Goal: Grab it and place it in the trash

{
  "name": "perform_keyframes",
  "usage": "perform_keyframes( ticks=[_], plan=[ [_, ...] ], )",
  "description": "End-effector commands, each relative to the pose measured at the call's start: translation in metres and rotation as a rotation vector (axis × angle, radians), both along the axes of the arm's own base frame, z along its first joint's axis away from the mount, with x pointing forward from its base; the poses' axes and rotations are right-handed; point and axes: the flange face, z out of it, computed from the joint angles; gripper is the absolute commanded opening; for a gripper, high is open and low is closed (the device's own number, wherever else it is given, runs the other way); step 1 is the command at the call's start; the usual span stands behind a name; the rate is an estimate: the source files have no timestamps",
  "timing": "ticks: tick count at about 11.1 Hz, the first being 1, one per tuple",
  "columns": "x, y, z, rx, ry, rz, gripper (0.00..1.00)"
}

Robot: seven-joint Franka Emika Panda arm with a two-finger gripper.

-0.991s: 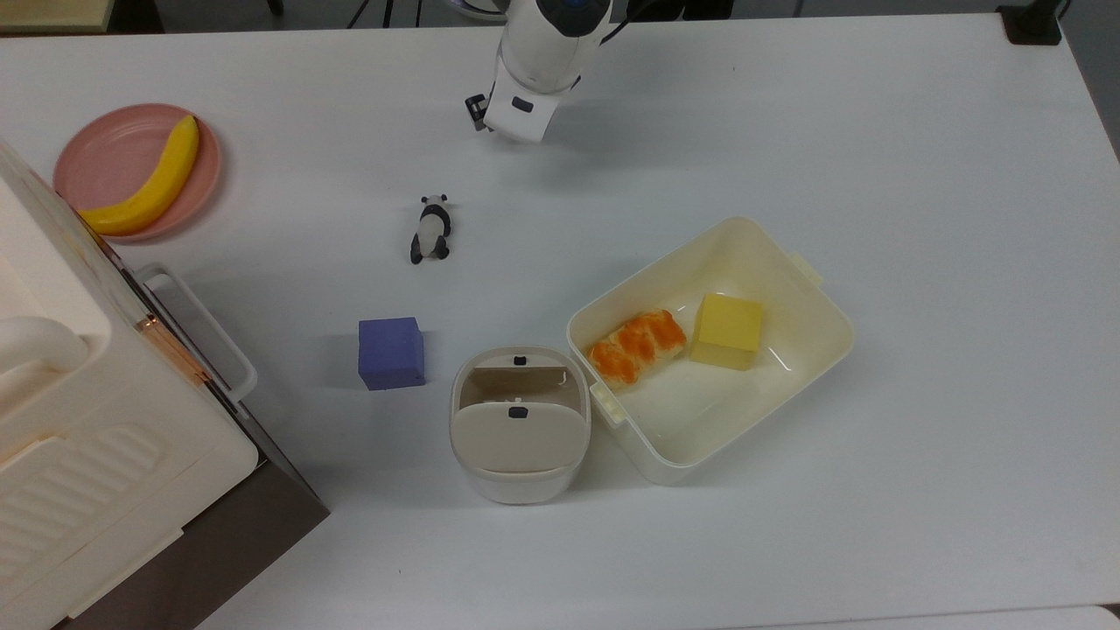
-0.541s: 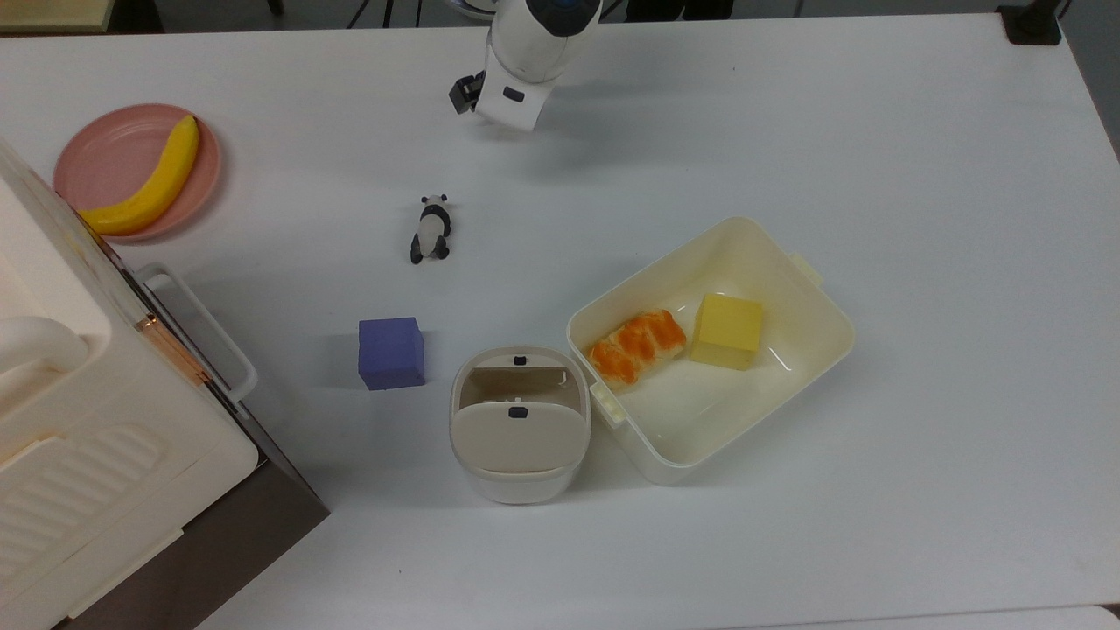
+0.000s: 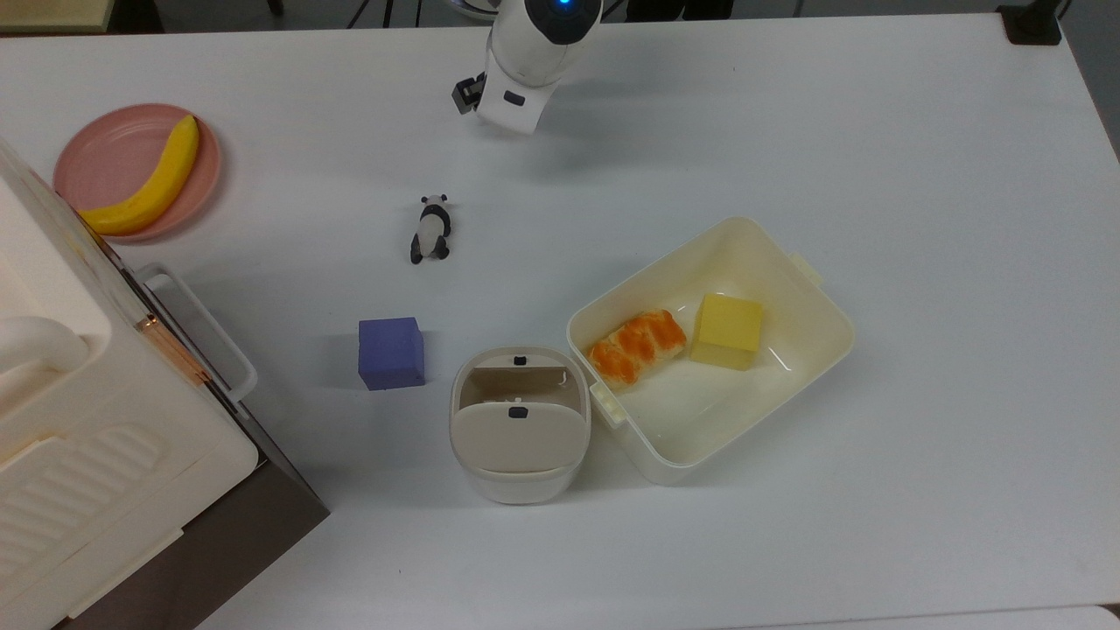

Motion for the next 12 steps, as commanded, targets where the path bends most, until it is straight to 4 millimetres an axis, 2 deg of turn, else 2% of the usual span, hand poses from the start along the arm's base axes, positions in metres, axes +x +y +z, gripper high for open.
perform_keyframes(
  ticks=[1, 2, 4, 6, 8, 9, 10, 12],
  plan=[
    [-0.003, 0.003, -0.012, -0.015, 0.028, 0.041, 0.75],
    [-0.002, 0.004, -0.014, -0.011, 0.016, 0.043, 0.67],
    [0.000, 0.004, -0.016, -0.009, 0.013, 0.043, 0.40],
    [0.001, 0.004, -0.015, -0.009, 0.001, 0.033, 0.00],
    [0.009, 0.003, -0.002, -0.006, -0.022, 0.023, 0.00],
    [0.024, 0.003, 0.021, 0.007, -0.059, 0.005, 0.00],
    [0.051, -0.001, 0.063, 0.025, -0.104, -0.025, 0.00],
    [0.102, -0.010, 0.162, 0.116, -0.267, -0.100, 0.00]
  ],
)
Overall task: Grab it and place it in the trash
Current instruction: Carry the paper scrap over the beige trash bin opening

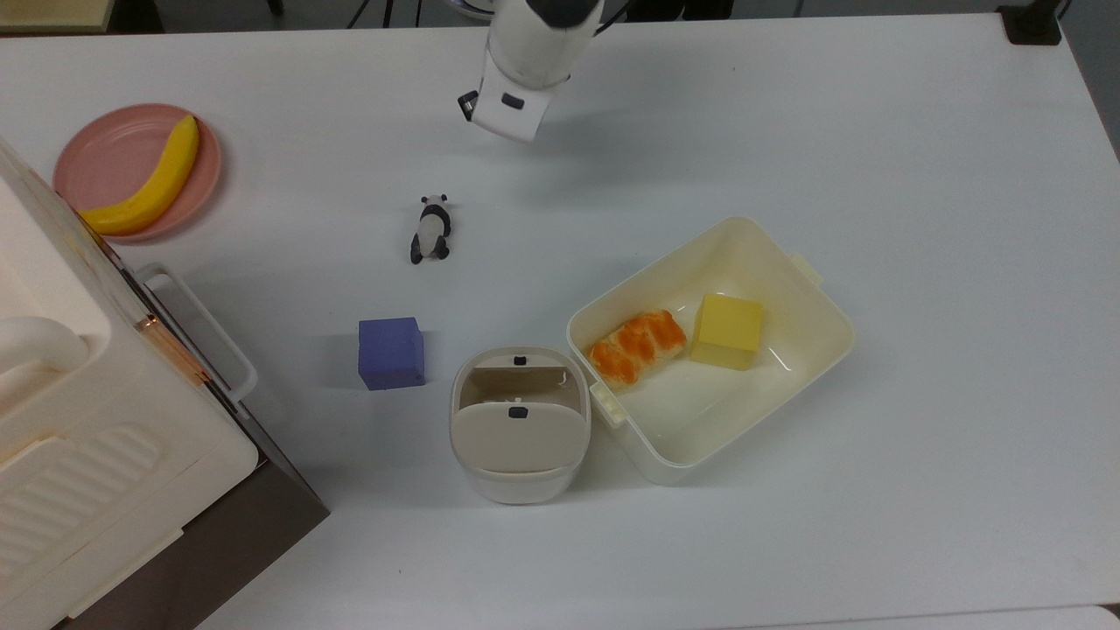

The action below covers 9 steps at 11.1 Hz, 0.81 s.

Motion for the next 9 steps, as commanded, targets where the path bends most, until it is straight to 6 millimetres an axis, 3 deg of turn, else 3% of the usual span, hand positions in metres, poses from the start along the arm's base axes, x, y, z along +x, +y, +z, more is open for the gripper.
perform_keyframes(
  ticks=[1, 2, 3, 4, 7, 9],
  plan=[
    [0.066, -0.016, 0.141, 0.115, -0.230, -0.102, 0.00],
    [0.082, -0.014, 0.165, 0.149, -0.289, -0.136, 0.00],
    [0.102, -0.021, 0.176, 0.171, -0.360, -0.227, 0.00],
    [0.122, -0.016, 0.171, 0.176, -0.443, -0.301, 0.00],
    [0.168, -0.008, 0.119, 0.132, -0.572, -0.421, 0.00],
    [0.202, -0.006, 0.112, 0.095, -0.645, -0.488, 0.00]
  ],
)
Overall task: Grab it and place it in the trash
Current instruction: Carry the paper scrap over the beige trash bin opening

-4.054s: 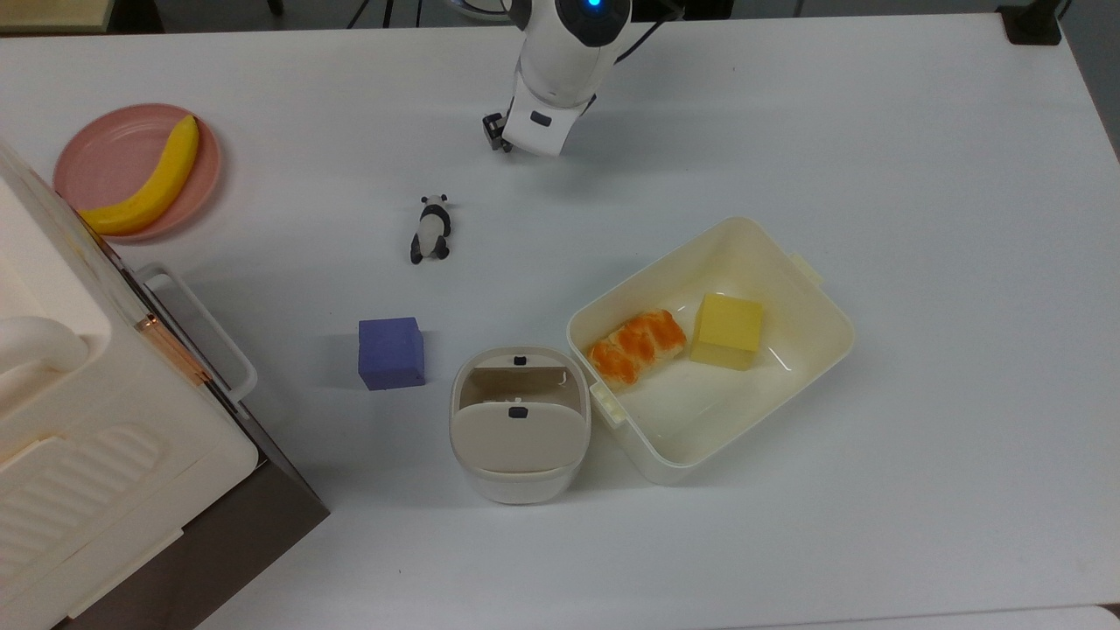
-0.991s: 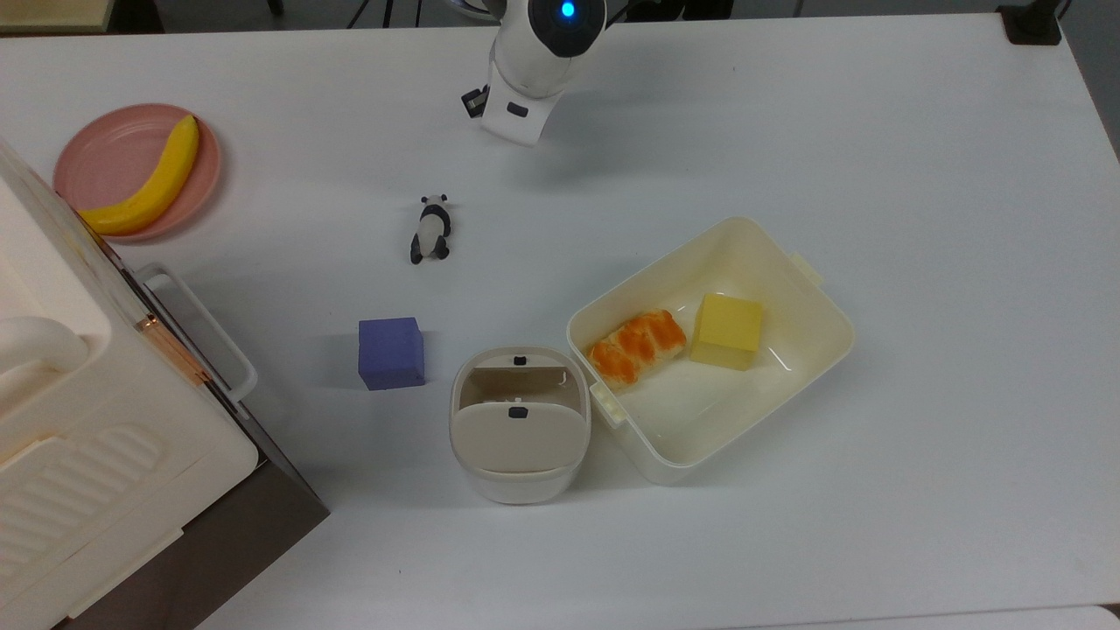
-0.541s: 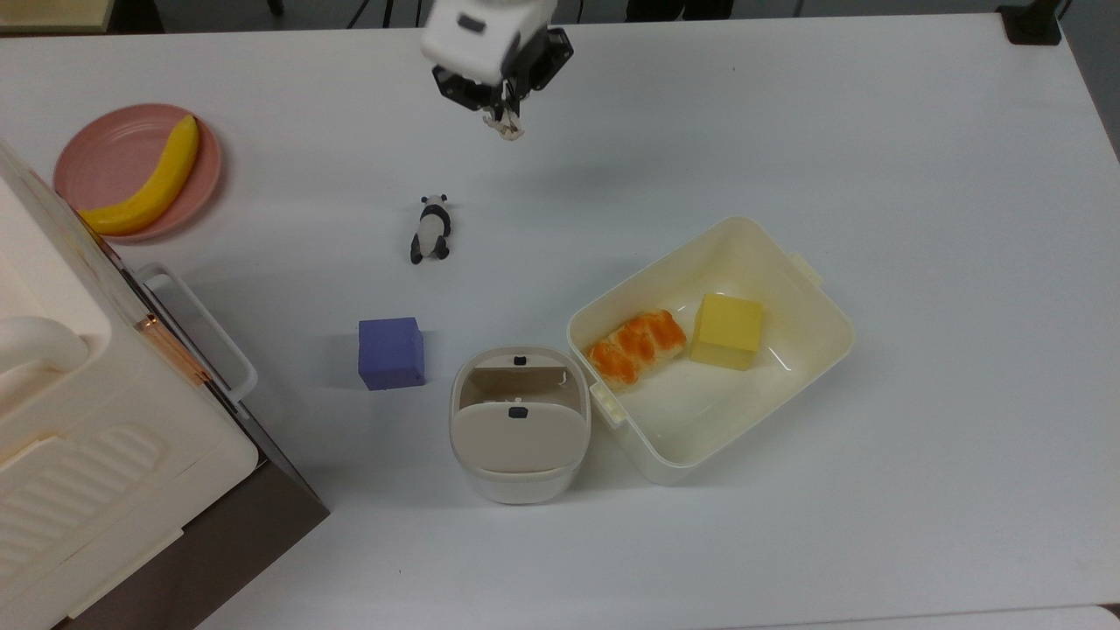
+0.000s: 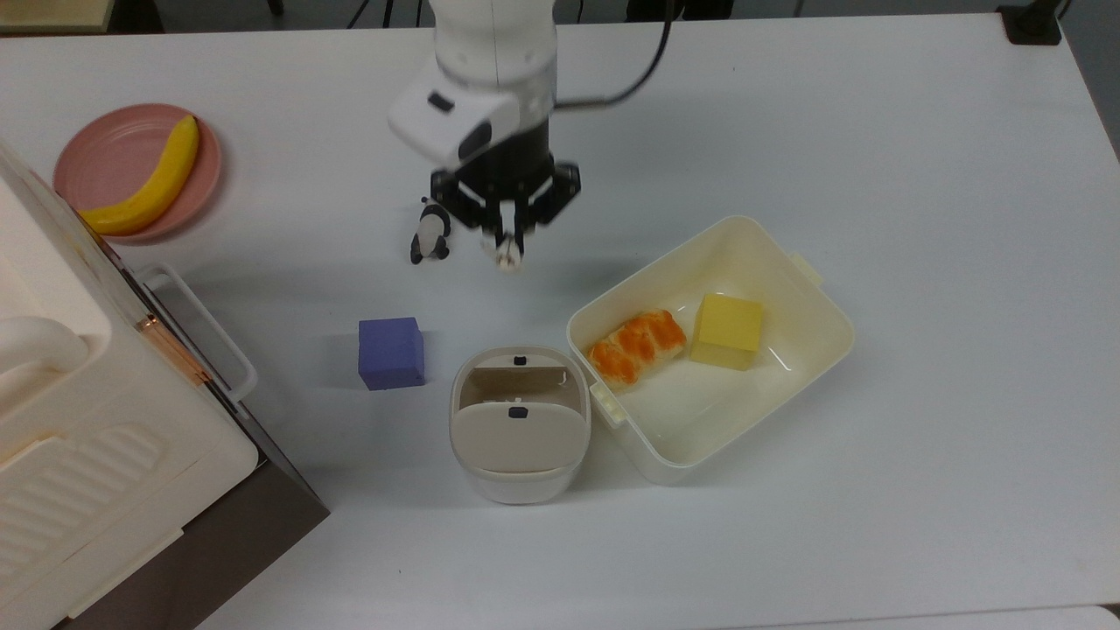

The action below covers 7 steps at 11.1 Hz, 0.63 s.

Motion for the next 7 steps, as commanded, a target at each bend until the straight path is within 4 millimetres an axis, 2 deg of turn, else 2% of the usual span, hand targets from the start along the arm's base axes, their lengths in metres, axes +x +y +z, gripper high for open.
perform_keyframes(
  ticks=[1, 5, 6, 7],
  plan=[
    [0.048, 0.007, 0.002, -0.043, -0.096, -0.105, 0.00],
    [0.070, 0.006, 0.011, -0.146, -0.284, -0.151, 0.00],
    [0.076, 0.007, 0.001, -0.194, -0.291, -0.137, 0.58],
    [0.078, 0.008, -0.005, -0.219, -0.290, -0.138, 1.00]
  ],
)
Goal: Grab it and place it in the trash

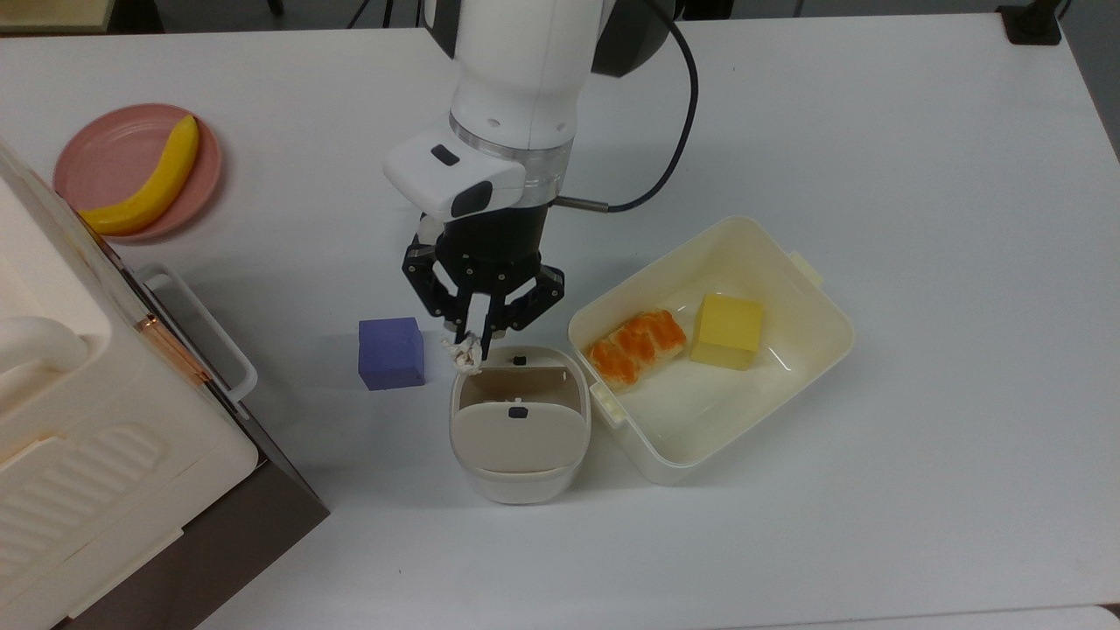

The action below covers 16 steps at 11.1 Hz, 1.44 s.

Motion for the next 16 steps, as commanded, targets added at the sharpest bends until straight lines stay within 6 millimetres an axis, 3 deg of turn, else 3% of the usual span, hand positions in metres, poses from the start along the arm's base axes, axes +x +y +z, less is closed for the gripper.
perform_keyframes(
  ticks=[1, 6, 7, 8, 9, 11, 14, 16],
  plan=[
    [0.013, 0.005, -0.014, -0.052, -0.035, -0.033, 1.00],
    [0.004, 0.018, -0.005, 0.016, -0.043, -0.134, 1.00],
    [-0.011, 0.016, -0.019, -0.017, 0.065, -0.135, 1.00],
    [-0.023, 0.018, -0.019, -0.003, 0.156, -0.129, 1.00],
    [-0.036, 0.015, -0.014, 0.050, 0.261, -0.118, 1.00],
    [-0.075, -0.001, 0.013, 0.131, 0.403, -0.063, 1.00],
    [-0.133, -0.027, 0.026, 0.160, 0.447, -0.044, 1.00],
    [-0.138, -0.050, 0.036, 0.174, 0.437, -0.050, 1.00]
  ],
)
